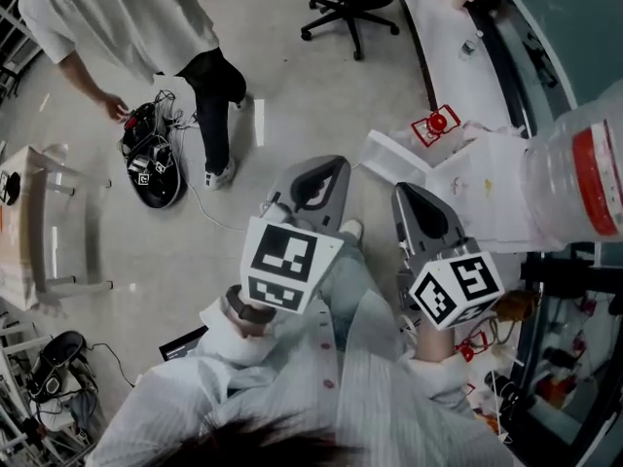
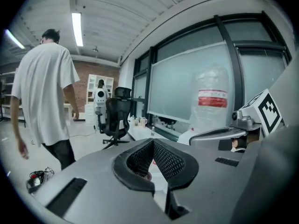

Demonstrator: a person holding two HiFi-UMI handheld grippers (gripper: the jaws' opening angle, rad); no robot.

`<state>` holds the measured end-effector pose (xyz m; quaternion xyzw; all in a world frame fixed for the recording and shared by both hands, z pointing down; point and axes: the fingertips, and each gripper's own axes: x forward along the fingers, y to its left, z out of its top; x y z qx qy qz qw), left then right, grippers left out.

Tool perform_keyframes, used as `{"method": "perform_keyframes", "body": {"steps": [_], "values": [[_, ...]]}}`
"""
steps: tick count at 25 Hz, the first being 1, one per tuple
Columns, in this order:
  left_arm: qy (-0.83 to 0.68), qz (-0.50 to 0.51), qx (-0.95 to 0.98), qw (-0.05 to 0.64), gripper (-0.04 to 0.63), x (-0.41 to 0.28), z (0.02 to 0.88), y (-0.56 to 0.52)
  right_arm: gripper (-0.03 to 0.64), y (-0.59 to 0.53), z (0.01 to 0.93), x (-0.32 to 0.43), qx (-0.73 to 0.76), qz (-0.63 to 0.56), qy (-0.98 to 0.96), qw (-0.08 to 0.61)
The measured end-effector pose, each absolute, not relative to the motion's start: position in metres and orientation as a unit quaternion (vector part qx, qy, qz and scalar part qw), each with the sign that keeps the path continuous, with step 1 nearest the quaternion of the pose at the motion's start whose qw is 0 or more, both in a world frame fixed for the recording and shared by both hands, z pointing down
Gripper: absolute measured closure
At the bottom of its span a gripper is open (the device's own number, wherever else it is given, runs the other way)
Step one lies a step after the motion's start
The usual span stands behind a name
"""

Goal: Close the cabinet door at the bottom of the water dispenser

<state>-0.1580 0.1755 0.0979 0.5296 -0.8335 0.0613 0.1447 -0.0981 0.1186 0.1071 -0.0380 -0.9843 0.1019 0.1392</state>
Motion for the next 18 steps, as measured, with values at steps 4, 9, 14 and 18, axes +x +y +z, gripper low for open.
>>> {"method": "perform_keyframes", "body": {"steps": [4,9,14,18], "values": [[-0.831,0.062,0.532,0.153,0.586,-0.197,0.097,0.133,0.603,0.078,0.106,-0.139,-0.035,0.109,-0.982,0.148],[-0.824,0.063,0.539,0.162,0.586,-0.238,0.098,0.081,0.603,0.028,0.107,-0.177,-0.03,0.112,-0.981,0.158],[-0.821,0.065,0.541,0.173,0.586,-0.261,0.106,0.048,0.603,-0.008,0.115,-0.198,-0.022,0.121,-0.978,0.167],[-0.815,0.069,0.544,0.186,0.586,-0.277,0.115,0.031,0.603,-0.026,0.124,-0.212,-0.014,0.132,-0.975,0.178]]}}
